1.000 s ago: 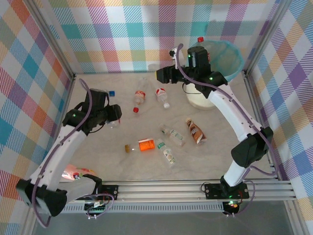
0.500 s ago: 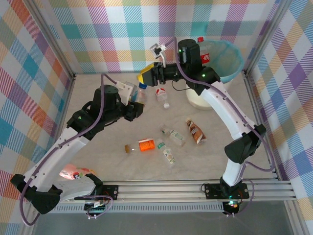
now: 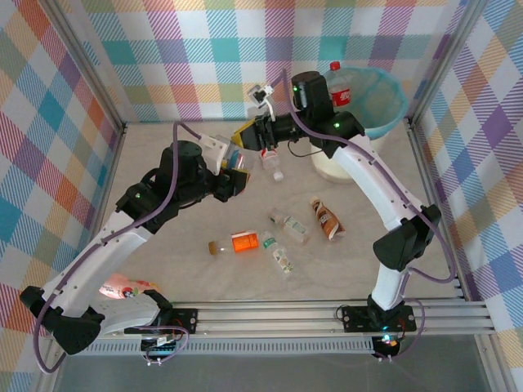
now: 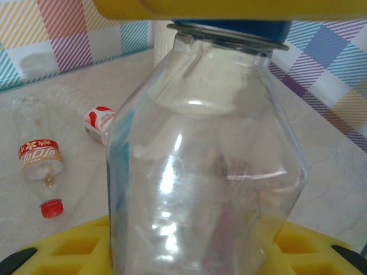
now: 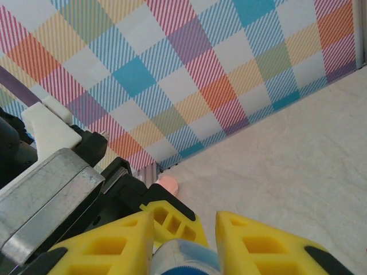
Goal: Put the plastic bottles in the bin
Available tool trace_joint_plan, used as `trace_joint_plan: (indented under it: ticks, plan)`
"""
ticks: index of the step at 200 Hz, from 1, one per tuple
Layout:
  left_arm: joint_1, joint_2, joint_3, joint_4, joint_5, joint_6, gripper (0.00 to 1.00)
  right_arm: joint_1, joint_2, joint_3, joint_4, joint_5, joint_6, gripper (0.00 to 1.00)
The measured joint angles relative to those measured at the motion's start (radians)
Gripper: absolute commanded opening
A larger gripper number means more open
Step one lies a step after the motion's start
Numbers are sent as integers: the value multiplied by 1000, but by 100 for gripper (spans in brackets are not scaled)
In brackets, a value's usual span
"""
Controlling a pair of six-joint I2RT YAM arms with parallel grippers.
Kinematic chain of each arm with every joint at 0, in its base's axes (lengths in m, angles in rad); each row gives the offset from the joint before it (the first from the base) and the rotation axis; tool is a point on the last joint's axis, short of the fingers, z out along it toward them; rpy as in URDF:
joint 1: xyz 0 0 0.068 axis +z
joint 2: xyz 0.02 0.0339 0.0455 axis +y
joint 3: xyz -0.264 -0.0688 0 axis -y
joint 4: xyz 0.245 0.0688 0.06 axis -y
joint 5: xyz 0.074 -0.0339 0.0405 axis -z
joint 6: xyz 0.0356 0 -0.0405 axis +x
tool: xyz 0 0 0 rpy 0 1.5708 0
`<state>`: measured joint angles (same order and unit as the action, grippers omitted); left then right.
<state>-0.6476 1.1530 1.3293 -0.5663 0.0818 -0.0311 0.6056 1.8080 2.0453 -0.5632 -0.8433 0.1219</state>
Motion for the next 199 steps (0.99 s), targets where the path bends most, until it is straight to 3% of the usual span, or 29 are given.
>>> trace_joint_plan:
  ticks: [16, 41, 57, 84, 105, 140, 168, 199]
  plan:
    - [0, 0, 0, 5, 0, -2, 51, 0, 0, 8, -7, 4, 0, 9]
    - [0, -2, 0, 29, 0, -13, 82, 0, 0, 53, -51, 40, -9, 5]
    - [0, -6, 1, 44, -19, -24, 91, -2, 5, 127, -113, 102, -23, 4]
    - [0, -24, 6, 51, -58, -32, 93, -58, 32, 383, -245, 282, -41, 2]
    - [0, -47, 11, 61, -76, -33, 94, -184, 6, 484, -273, 470, -65, 2]
    - [0, -66, 16, 72, -111, -44, 94, -354, -49, 417, -254, 766, -115, 4]
    - [0, -66, 16, 72, -139, -55, 95, -420, -50, 298, -217, 904, -135, 4]
    - [0, -63, 15, 72, -157, -59, 95, -430, 10, 267, -216, 986, -138, 8]
